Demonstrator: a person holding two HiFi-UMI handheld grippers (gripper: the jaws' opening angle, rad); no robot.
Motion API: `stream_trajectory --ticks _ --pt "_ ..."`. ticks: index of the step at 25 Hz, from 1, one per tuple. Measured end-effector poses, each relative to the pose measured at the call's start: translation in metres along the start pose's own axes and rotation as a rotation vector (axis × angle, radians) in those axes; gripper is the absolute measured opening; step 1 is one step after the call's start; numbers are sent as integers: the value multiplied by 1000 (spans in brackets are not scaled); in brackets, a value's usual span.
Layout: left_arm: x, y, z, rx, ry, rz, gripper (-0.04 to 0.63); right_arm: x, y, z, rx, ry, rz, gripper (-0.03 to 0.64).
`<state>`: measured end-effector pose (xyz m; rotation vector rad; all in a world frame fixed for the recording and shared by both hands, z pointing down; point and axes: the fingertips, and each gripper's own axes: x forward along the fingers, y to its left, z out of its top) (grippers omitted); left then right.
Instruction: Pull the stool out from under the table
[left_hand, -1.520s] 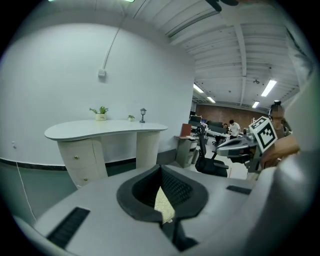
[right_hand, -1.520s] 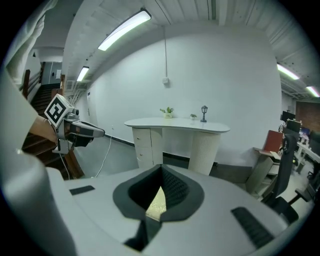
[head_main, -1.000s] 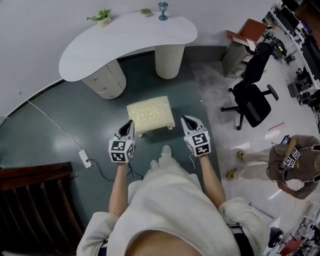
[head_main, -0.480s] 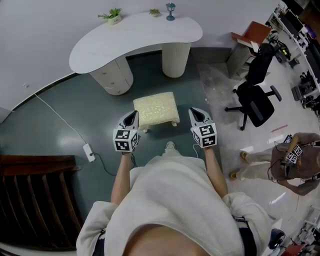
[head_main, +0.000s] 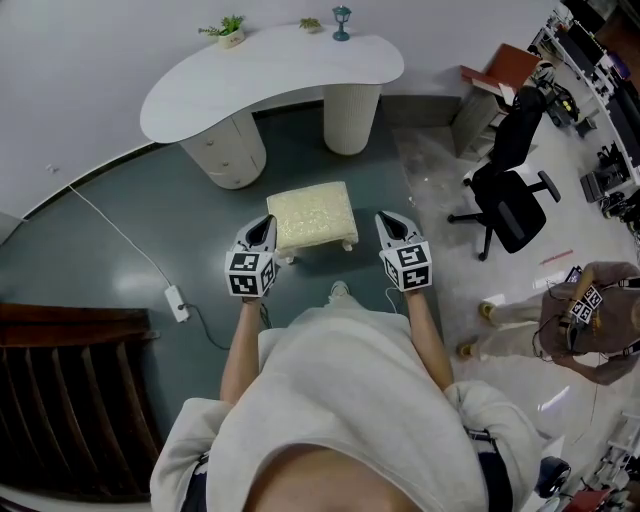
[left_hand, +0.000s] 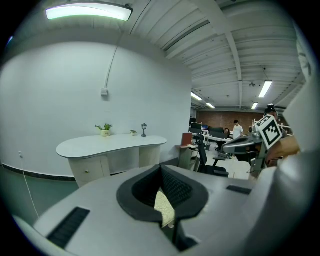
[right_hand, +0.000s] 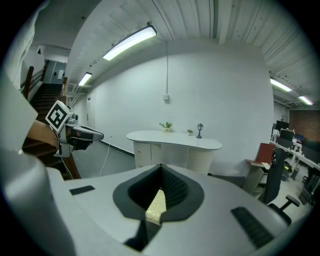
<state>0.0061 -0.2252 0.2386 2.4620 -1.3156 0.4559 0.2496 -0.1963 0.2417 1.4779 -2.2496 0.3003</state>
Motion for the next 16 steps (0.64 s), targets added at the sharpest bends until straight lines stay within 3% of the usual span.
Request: stream_trajectory --ticks 16 --pt "-5 -8 -6 0 4 -12 11 -5 7 -6 -1 8 3 -5"
